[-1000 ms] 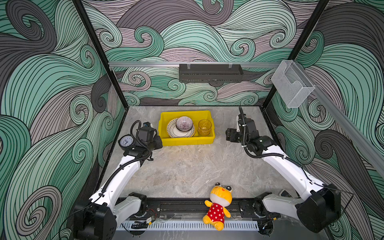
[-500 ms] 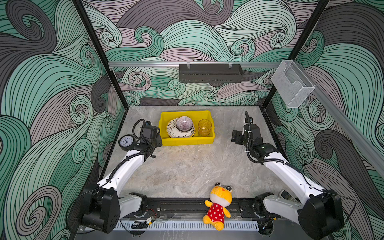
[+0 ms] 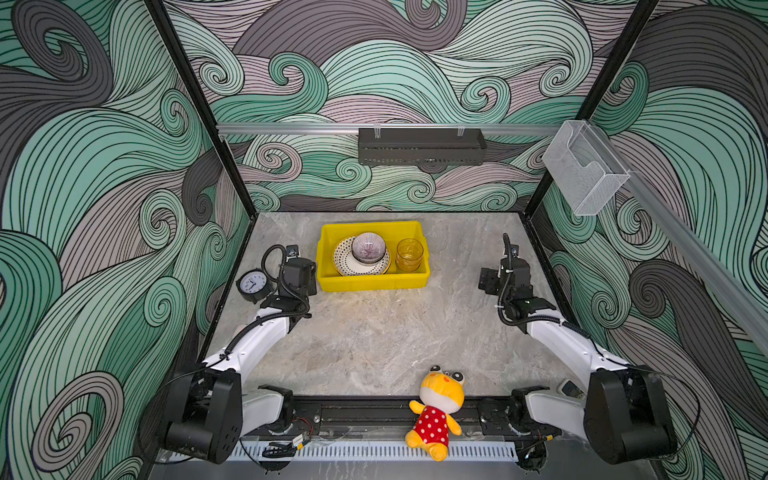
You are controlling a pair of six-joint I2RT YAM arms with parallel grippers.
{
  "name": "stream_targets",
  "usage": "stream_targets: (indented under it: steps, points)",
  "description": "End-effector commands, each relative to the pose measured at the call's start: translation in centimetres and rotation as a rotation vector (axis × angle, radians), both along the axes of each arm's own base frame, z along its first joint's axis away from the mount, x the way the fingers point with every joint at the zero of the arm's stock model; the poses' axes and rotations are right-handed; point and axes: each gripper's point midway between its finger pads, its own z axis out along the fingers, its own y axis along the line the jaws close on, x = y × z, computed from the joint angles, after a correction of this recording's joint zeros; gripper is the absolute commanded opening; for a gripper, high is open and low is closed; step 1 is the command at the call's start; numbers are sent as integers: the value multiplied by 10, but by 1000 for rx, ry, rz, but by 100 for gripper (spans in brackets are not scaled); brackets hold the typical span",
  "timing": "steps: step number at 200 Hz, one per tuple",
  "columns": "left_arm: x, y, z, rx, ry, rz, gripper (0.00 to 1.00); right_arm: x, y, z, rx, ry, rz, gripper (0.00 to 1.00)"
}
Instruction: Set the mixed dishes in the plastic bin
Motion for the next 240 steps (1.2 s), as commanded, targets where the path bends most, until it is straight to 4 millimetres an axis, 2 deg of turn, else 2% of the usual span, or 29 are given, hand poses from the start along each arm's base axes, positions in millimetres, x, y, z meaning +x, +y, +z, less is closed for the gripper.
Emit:
stream_targets:
  steps: [1,58,97,138,165,223,226,240]
  points:
    - [7,13,5,79,-45,29,39,8,-8,3,-22,-53,-7,91]
    - [6,30,-11,93,-101,53,39,-1,-38,-4,19,-191,-74,92]
    - [10,38,-12,58,-188,50,39,-2,-41,-12,16,-195,-59,93]
    - [15,43,-13,26,-220,38,39,3,-37,-16,29,-220,-38,93]
    - [18,47,-17,8,-223,40,39,9,-29,-16,30,-217,23,93]
    - [29,44,-26,-6,-224,8,39,22,-20,-18,37,-211,77,94]
    - [30,43,-35,-7,-201,5,39,22,-21,-18,37,-211,77,94]
    - [32,43,-41,-9,-190,3,39,22,-19,-18,38,-211,84,94]
